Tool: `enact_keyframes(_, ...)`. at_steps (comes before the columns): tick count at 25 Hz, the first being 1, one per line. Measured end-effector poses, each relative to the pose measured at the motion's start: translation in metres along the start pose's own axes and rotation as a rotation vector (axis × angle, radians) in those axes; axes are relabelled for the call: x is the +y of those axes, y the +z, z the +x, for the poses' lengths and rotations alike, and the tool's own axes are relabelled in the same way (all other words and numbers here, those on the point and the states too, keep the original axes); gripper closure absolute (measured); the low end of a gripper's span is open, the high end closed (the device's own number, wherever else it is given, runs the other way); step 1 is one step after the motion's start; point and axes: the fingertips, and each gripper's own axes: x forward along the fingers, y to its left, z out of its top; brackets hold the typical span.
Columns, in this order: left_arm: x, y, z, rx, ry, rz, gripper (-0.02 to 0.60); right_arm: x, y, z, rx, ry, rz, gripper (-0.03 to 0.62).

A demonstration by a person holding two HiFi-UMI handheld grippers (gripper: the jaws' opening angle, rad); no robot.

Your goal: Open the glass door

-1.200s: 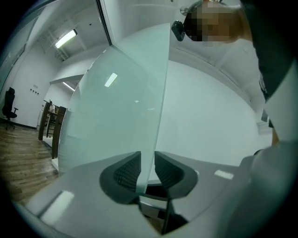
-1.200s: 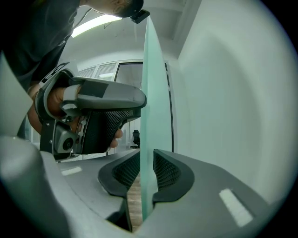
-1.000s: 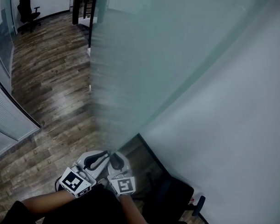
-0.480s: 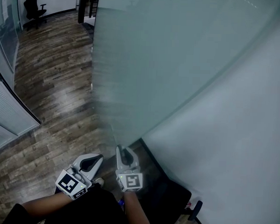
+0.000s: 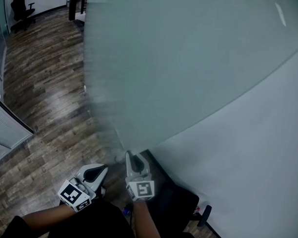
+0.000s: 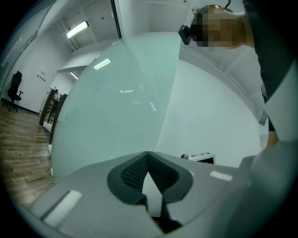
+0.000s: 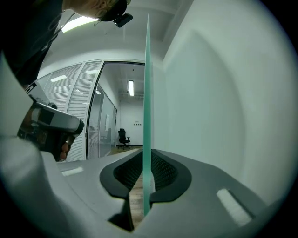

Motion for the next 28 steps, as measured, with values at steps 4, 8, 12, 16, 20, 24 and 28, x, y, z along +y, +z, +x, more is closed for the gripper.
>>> enact_keyframes(4,-0.002,0.006,0.023,-0.005,-0.054,0.004,0.581,-0.012,-0.002,-0.003,0.026,-0.012,-0.019,0.545)
enact_keyframes(8,-0.005,0.015,0.046,-0.007,-0.106,0.015,0.581,-0.02,0.007,-0.003,0.023,-0.029,-0.019,0.542)
enact_keyframes(12,-0.009,0.01,0.072,0.012,-0.162,0.024,0.581,-0.032,0.008,-0.001,-0.006,-0.028,-0.01,0.54)
enact_keyframes(16,-0.009,0.008,0.088,0.027,-0.184,0.007,0.581,-0.046,0.003,-0.007,0.004,-0.064,0.003,0.533)
enact_keyframes(20,0.002,0.001,0.105,0.041,-0.212,-0.007,0.581,-0.066,-0.011,-0.01,0.024,-0.073,-0.001,0.528)
enact_keyframes(24,0.008,-0.003,0.125,0.057,-0.244,0.004,0.581,-0.084,-0.019,-0.005,0.003,-0.086,-0.003,0.525)
enact_keyframes(28,0.009,-0.007,0.143,0.095,-0.27,0.023,0.581,-0.098,-0.012,-0.005,-0.044,-0.1,0.008,0.522)
